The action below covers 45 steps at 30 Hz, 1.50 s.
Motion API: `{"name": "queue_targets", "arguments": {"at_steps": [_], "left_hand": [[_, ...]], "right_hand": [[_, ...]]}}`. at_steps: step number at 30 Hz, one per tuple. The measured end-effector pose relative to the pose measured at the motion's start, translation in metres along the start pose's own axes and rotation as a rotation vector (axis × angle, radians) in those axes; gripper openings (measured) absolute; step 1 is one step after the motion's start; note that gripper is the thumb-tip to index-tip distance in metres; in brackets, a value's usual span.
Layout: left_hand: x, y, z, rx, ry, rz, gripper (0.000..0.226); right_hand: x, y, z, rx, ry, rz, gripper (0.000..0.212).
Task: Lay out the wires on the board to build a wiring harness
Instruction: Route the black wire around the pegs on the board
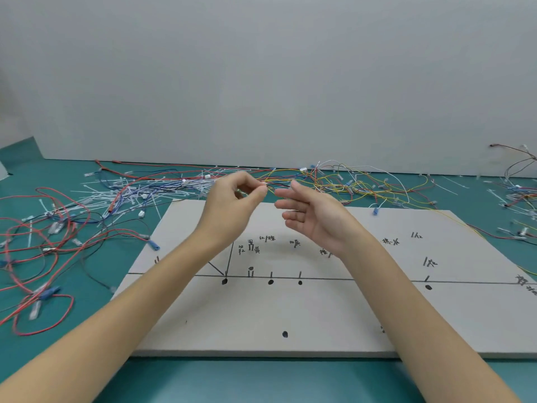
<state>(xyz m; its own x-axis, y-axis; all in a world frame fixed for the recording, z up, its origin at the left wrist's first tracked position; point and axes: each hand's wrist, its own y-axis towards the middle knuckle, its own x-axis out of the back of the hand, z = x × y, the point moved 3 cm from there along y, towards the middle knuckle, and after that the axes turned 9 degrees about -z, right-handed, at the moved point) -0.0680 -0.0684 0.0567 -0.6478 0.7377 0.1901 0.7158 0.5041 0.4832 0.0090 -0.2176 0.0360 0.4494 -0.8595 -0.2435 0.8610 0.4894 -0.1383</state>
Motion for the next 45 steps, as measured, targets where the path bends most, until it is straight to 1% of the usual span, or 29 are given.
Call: {"name": "queue_targets", "arguments": {"at_steps": [2,5,11,18,20,24,26,29,31,36,40,45], "left_hand": [[-0.001,-0.007,0.004,0.009,-0.006,0.014,0.016],[0.000,-0.014,0.011,0.030,-0.022,0.044,0.013],[-0.003,-0.023,0.020,0.070,-0.042,0.090,0.012],[0.012,-0.020,0.020,0.087,0.063,0.152,0.012],[0.019,-0.019,0.018,0.090,0.091,0.165,0.013],[0.031,-0.023,0.017,0.126,0.139,0.207,0.012],[0.035,-0.031,0.020,0.132,0.188,0.247,0.014],[0.036,-0.046,0.024,0.120,0.279,0.303,0.017],[0.036,-0.056,0.025,0.124,0.321,0.307,0.018],[0.040,-0.076,0.022,0.069,0.355,0.223,0.016],[0.036,-0.084,0.018,0.044,0.403,0.231,0.018],[0.034,-0.084,0.020,0.055,0.413,0.235,0.019]], "right_hand": [[-0.006,0.002,-0.002,0.021,0.081,-0.043,0.025],[-0.007,0.005,-0.005,0.037,0.160,-0.132,0.019],[-0.011,0.010,-0.013,-0.070,0.250,-0.126,0.016],[-0.007,0.012,-0.021,0.007,0.163,-0.224,0.009],[-0.008,0.012,-0.021,0.058,0.078,-0.262,0.011],[-0.014,0.011,-0.020,0.199,-0.183,-0.315,0.012],[-0.018,0.012,-0.021,0.285,-0.321,-0.315,0.011],[-0.026,0.012,-0.026,0.379,-0.497,-0.257,0.011],[-0.030,0.012,-0.032,0.374,-0.563,-0.211,0.011],[-0.040,0.010,-0.040,0.377,-0.636,-0.106,0.010],[-0.039,0.012,-0.047,0.379,-0.861,-0.174,0.012],[-0.039,0.015,-0.051,0.396,-0.935,-0.185,0.014]]}}
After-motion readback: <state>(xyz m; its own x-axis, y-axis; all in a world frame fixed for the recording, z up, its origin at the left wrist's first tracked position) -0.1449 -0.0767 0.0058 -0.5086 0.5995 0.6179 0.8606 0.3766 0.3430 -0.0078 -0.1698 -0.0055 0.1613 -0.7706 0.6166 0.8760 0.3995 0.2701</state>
